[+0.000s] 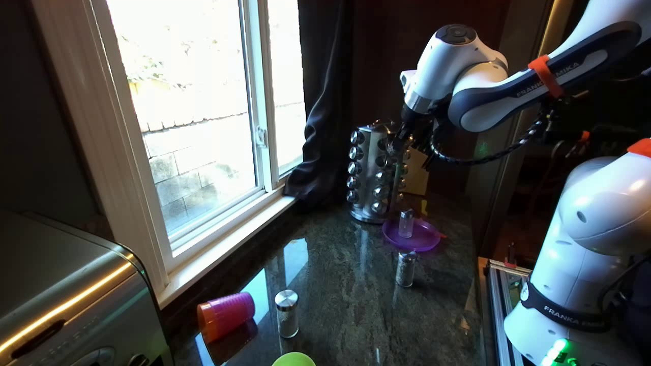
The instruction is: Put the spice bottle on the rack
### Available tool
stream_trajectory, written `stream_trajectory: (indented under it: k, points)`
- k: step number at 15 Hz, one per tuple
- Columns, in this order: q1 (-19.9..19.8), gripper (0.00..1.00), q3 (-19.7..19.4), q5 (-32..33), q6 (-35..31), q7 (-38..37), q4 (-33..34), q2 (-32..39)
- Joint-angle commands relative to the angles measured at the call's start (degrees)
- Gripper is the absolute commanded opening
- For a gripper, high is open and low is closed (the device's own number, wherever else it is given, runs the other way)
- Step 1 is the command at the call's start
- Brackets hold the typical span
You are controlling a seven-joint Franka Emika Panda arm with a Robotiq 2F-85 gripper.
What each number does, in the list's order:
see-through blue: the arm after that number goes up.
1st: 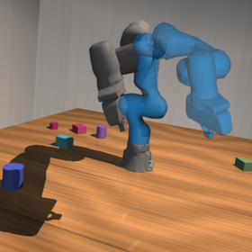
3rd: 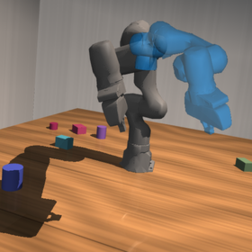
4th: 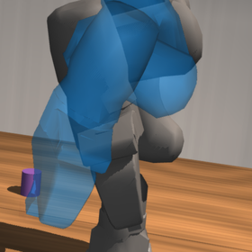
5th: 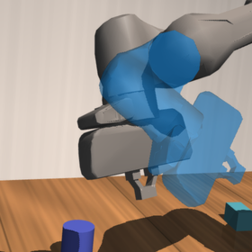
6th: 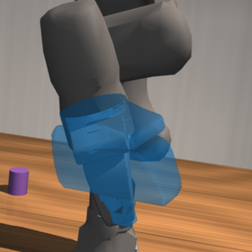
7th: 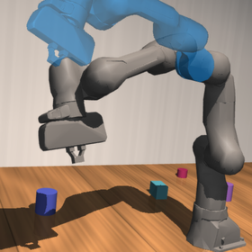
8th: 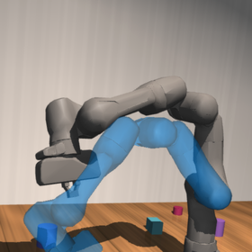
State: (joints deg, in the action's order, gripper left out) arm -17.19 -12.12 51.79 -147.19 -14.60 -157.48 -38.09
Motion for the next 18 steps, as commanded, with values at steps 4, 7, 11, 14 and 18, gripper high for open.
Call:
stream_trajectory:
  k: [4, 7, 11, 14, 18]
  points:
    - [11.6, 0.24, -14.7, 12.8, -4.5, -0.8, 0.0, 2.0]
    - [17.5, 0.24, -21.8, 17.1, -6.9, 0.8, -0.1, 1.5]
    - [23.3, 0.24, -29.0, 24.1, -8.2, -0.6, 0.0, 1.5]
    - [26.4, 0.24, -33.4, 29.3, -9.0, -1.7, 0.0, 1.6]
    - [28.4, 0.24, -37.3, 36.1, -10.8, -4.3, 0.0, 2.2]
